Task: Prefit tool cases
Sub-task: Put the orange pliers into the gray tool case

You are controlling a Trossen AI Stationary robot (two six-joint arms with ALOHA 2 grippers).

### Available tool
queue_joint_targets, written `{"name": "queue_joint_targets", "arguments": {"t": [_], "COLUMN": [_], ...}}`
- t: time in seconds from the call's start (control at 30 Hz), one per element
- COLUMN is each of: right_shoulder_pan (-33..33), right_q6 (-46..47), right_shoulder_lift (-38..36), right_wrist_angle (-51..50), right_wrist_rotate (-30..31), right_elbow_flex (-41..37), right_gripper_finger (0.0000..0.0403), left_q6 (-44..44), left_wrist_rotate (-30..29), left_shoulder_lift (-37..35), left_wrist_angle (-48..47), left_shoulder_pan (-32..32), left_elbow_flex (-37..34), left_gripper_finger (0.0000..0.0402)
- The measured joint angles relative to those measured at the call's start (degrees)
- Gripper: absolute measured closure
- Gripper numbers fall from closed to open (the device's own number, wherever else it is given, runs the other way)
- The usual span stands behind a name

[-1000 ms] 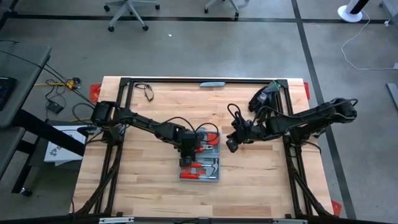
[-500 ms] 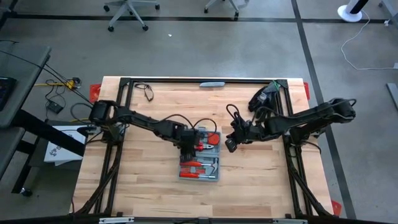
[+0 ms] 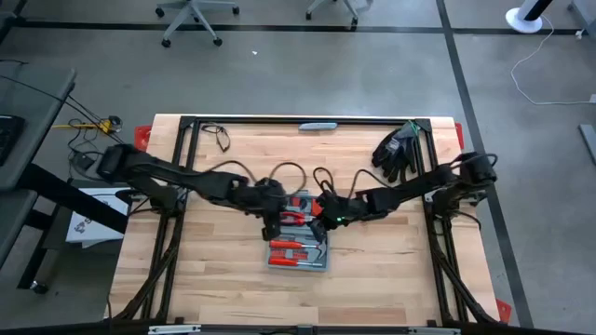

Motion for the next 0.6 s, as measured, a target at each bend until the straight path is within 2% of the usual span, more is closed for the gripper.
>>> {"name": "queue_joint_targets", "arguments": {"t": [0.17,0.3,0.47,0.6], "right_shoulder_pan": [-3.37,-4.75,-3.68,-2.73], "right_q6": [0.11,2.70,1.37,-1.56], "right_shoulder_lift": [7.72,10.92,6.69,1.23], "right_wrist_angle": [-0.66,-0.09,-0.79,9.28], "right_wrist_rotate": [-4.23,-7.32,-8.31,-6.66], "right_elbow_flex": [1.97,2.73,2.12,2.44], "right_gripper_finger": [0.0403,0.0403,0.0403,0.0403], "left_q6": [-3.30,-6.56,-10.60,-14.12], "left_wrist_rotate": [-2.56,-2.51,-3.26,-6.48], "left_shoulder_lift": [-6.74,-7.89,-7.89,-8.79], "left_wrist_angle": [1.18,0.68,2.32,3.83], "left_shoulder_pan": [-0.16,-0.25,-2.65,-5.14], "left_elbow_flex": [-3.93,-6.21,-8.01,-9.14], "left_gripper_finger": [0.0313,0.0314,0.0314,0.0314]}}
